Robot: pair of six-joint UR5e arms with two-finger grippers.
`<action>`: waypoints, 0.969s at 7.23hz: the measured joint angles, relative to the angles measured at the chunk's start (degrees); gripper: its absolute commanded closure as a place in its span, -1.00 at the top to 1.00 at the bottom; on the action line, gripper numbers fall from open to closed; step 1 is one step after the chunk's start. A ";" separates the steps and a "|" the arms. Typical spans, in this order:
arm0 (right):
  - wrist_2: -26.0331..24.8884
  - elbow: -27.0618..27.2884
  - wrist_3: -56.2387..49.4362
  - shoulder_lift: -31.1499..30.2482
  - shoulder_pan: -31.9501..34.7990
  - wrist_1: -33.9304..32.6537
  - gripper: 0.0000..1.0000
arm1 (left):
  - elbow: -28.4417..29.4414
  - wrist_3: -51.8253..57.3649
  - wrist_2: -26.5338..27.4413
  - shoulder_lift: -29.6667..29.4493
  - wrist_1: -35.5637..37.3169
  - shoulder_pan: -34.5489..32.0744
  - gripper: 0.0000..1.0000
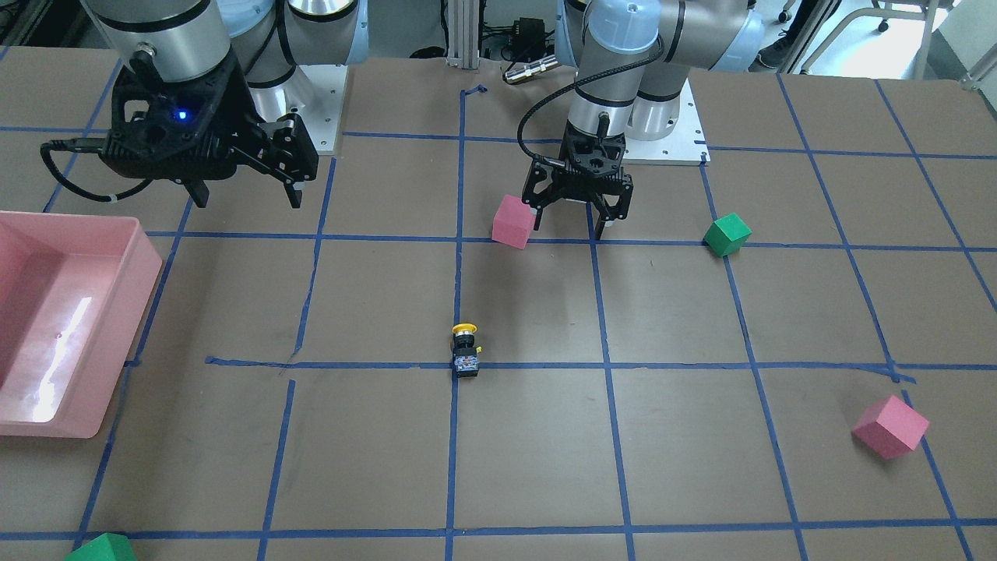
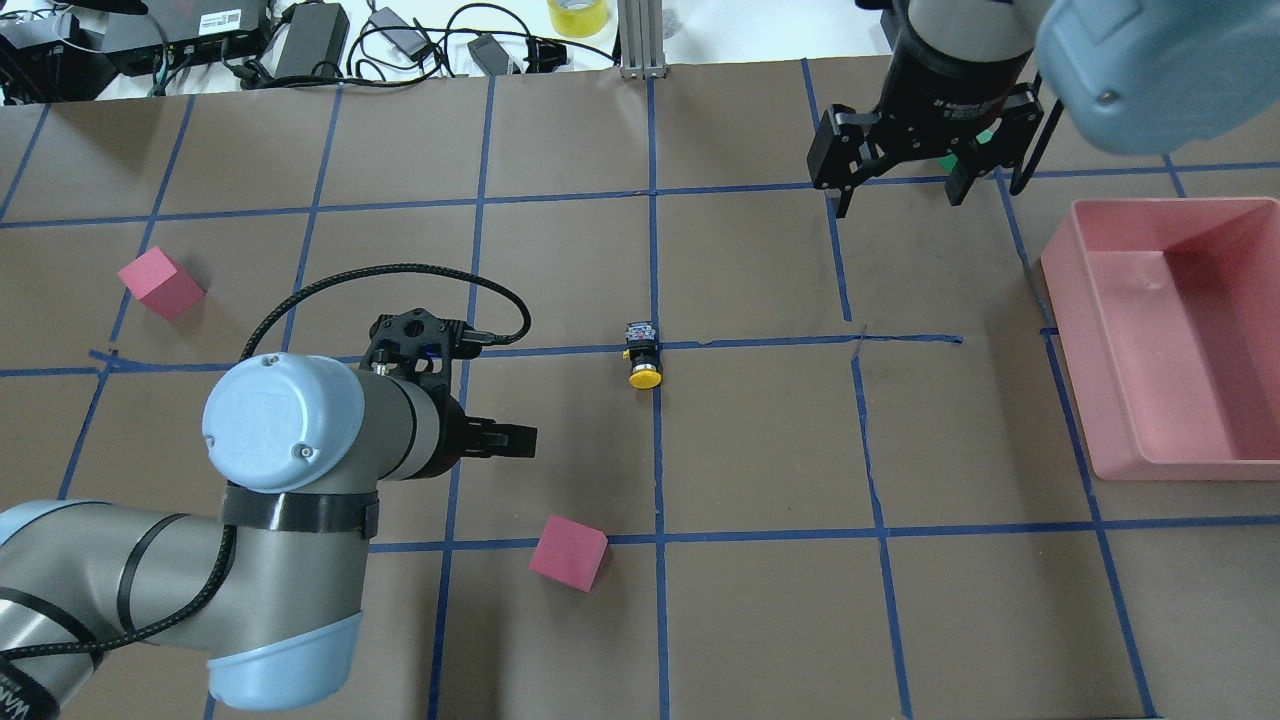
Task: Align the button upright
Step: 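Raise the right gripper back to rest while the left gripper moves toward the button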
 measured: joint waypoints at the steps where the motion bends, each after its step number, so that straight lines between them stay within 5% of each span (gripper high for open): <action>1: 0.23 -0.44 3.43 -0.08 -0.02 0.46 1.00 | -0.13 -3.01 0.06 -1.57 3.02 -2.05 1.00; 7: -1.40 -0.26 4.88 0.08 -0.32 1.88 1.00 | -0.17 -10.87 2.15 -12.98 22.27 -9.90 0.96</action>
